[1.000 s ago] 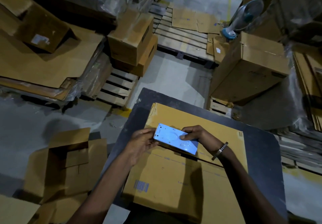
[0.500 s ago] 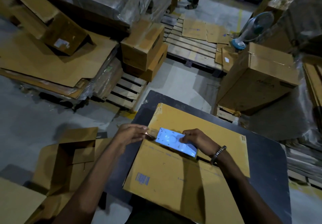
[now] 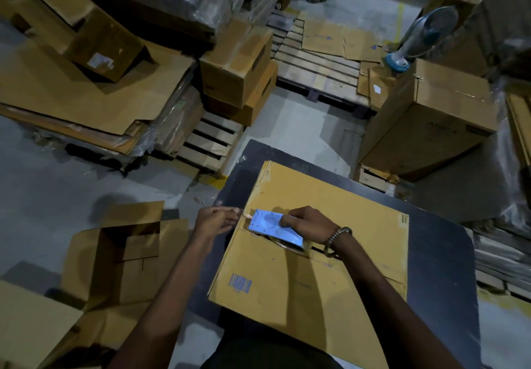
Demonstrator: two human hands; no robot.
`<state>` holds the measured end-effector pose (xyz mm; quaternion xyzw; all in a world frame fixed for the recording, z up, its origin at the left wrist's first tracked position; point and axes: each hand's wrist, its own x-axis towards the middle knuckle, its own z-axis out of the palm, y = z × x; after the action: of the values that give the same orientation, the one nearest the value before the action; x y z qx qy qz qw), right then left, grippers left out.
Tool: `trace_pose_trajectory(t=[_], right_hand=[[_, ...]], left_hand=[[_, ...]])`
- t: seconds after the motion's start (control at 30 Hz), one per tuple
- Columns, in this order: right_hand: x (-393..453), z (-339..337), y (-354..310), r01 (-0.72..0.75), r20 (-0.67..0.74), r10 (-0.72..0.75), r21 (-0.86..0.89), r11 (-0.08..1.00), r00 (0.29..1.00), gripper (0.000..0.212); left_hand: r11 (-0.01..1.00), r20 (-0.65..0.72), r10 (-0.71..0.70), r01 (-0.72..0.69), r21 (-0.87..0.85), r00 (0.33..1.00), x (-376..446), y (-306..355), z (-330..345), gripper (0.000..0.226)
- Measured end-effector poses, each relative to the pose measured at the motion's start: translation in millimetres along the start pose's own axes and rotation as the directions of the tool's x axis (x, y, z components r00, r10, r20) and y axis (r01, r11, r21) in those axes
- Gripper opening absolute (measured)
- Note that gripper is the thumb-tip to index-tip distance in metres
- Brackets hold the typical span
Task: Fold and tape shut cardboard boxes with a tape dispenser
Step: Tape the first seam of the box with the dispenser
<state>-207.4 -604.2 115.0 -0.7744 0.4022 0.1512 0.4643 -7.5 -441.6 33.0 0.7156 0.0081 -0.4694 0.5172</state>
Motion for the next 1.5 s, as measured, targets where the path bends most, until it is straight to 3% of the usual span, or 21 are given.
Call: trace_pose_trajectory(t=[0.13,0.23,0.33,0.4,0.47,0.57,0.63,0.73,0.9,1.2,1.3,1.5], right_hand=[[1,4,1,0.015,-0.027,-0.016,-0.026,1.0,1.0,0.037],[2,10,3,0.022,-0.06,-0.022,-0.011,1.0,0.998,0.04],[4,17,3,0.046,-0.092,-0.047,-0.008,0.999,0.995,0.043],[6,19,3,0.046,-0.113,-0.047,-0.012,0.999,0.993,0.042],[7,21,3,0.04,-0.137,-0.041,-0.01,0.999,0.99,0.043],[7,23,1,0.027,-0.161,-0.03,-0.023,0.999,0.986,0.053],[9,25,0,0.023,-0.161,-0.028,-0.033,0.999,0.987,0.062],[10,28,-1,0.018,-0.178,-0.031,-0.072,0.997,0.984,0.065],[11,30,-3,-0.018,-0.256,-0.03,-0.183,0.983,0.966,0.059],[0,14,-5,0.03,-0.254,-0.117,-0.323,0.946,0.96,0.064],[-6,3,8,-0.014,-0.251,-0.076,-0.336,0.942,0.965,0.065],[-50,-44,96,-0.16,-0.238,0.082,-0.329,0.931,0.968,0.07]], left_hand=[[0.998,0.001,0.056,-0.056,0.005,0.998,8,-19,1,0.01],[0.997,-0.047,0.073,-0.072,0.014,0.996,16,-29,9,0.032],[0.975,-0.117,0.108,-0.082,0.208,0.987,25,-25,19,0.067],[0.947,-0.159,0.111,-0.056,0.317,0.981,31,-24,22,0.072],[0.955,-0.174,0.125,-0.071,0.288,0.977,29,-23,24,0.069],[0.916,-0.175,0.328,-0.268,0.299,0.928,15,-27,30,0.023],[0.852,-0.191,0.433,-0.331,0.406,0.881,5,-31,33,0.032],[0.772,-0.176,0.539,-0.4,0.493,0.823,-4,-32,31,0.011],[0.721,-0.145,0.591,-0.439,0.536,0.794,-10,-35,30,0.01],[0.629,-0.147,0.69,-0.487,0.607,0.709,-13,-40,34,0.025],[0.619,-0.147,0.691,-0.475,0.626,0.707,-10,-41,30,0.024],[0.622,-0.143,0.669,-0.445,0.644,0.729,-7,-45,32,0.015]])
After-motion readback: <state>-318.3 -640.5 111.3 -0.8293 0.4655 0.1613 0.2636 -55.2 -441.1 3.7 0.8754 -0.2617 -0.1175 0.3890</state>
